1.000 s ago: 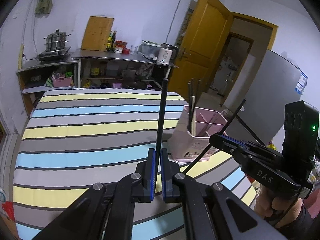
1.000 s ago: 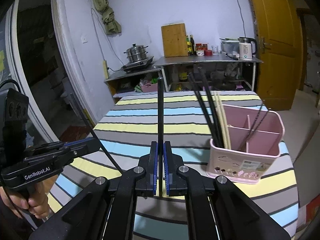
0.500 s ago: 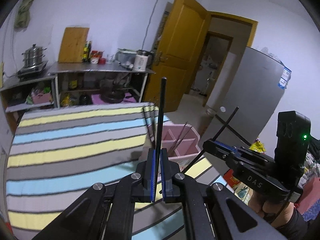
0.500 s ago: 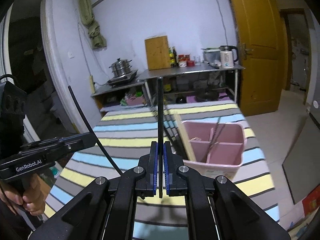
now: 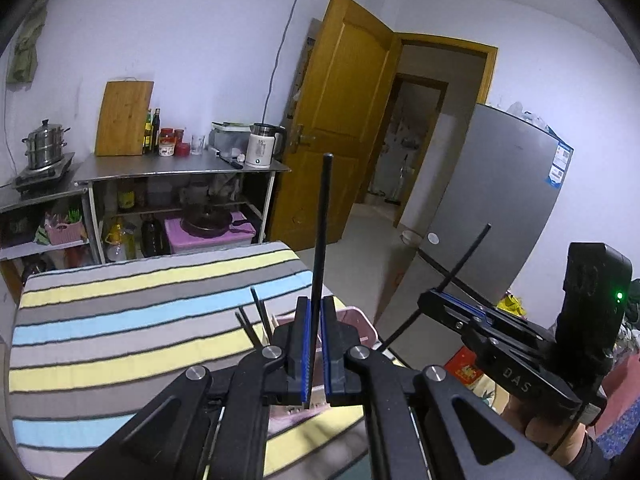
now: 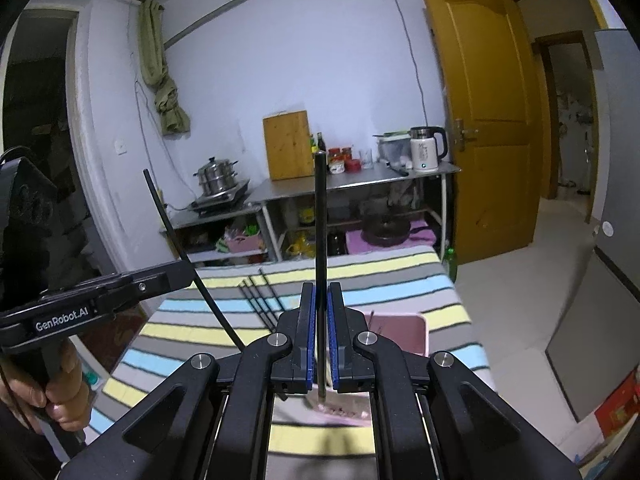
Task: Organize utensils
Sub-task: 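Lift both black chopsticks upright and carry them over the pink basket, then lower both chopsticks into the basket and open both tools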
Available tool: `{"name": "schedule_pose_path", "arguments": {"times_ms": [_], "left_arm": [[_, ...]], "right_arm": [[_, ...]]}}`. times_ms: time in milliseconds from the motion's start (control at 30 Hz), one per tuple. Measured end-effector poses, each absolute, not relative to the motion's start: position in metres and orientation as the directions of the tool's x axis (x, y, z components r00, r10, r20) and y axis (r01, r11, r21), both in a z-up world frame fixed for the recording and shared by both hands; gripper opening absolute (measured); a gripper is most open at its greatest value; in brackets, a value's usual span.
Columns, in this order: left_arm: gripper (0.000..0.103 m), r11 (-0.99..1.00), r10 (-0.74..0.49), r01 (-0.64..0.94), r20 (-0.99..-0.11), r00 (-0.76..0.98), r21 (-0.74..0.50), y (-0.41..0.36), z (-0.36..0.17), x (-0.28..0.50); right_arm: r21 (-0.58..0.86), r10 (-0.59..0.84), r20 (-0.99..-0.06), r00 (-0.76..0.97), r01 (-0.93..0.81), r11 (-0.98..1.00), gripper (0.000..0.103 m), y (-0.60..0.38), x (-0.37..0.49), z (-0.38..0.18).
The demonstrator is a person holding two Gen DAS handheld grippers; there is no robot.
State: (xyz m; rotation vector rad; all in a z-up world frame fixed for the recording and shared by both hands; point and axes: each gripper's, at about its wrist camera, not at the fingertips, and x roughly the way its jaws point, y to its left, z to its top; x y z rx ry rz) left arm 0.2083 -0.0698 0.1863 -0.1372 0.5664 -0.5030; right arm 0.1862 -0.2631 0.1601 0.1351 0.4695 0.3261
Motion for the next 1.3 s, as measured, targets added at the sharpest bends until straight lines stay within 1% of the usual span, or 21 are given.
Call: {"name": "schedule_pose_path", "arguments": {"times_ms": [200, 433, 800, 1067, 1233, 1300], "left_arm": [[0.004, 0.876, -0.481, 0.417, -0.49, 0.727, -0.241, -0.081, 0.181, 0.231], [0.004, 0.881, -0.471, 0.418, -0.512, 0.718, -0.223, -0.093, 0.156, 0.252], [0.004, 0.882, -0.466, 0.413, -0.566, 0.681, -0.229, -0.1, 0.113, 0.265], [0.004, 0.887, -0.448, 0.407, -0.618, 0.646, -0.217, -0.107, 0.085, 0.269], [0.004, 0.886, -0.448, 0.402, -0.648, 0.616, -0.23, -0.109, 0.067, 0.272], [0.004, 0.889, -0.441, 0.398, -0.654, 0.615, -0.225, -0.11, 0.064, 0.274]], "right_arm": [[0.194, 0.324, -0.414, 0.851, -0.265, 0.945, 0.005, -0.262, 0.202, 0.159], [0.172, 0.306, -0.429, 0.85, -0.255, 0.951, 0.005, -0.258, 0.215, 0.145], [0.156, 0.29, -0.478, 0.829, -0.244, 0.957, 0.005, -0.254, 0.226, 0.114], [0.16, 0.284, -0.528, 0.8, -0.234, 0.959, 0.005, -0.252, 0.233, 0.088], [0.172, 0.282, -0.563, 0.777, -0.224, 0.959, 0.005, -0.254, 0.238, 0.072], [0.177, 0.286, -0.558, 0.779, -0.225, 0.958, 0.005, -0.256, 0.238, 0.071]]}}
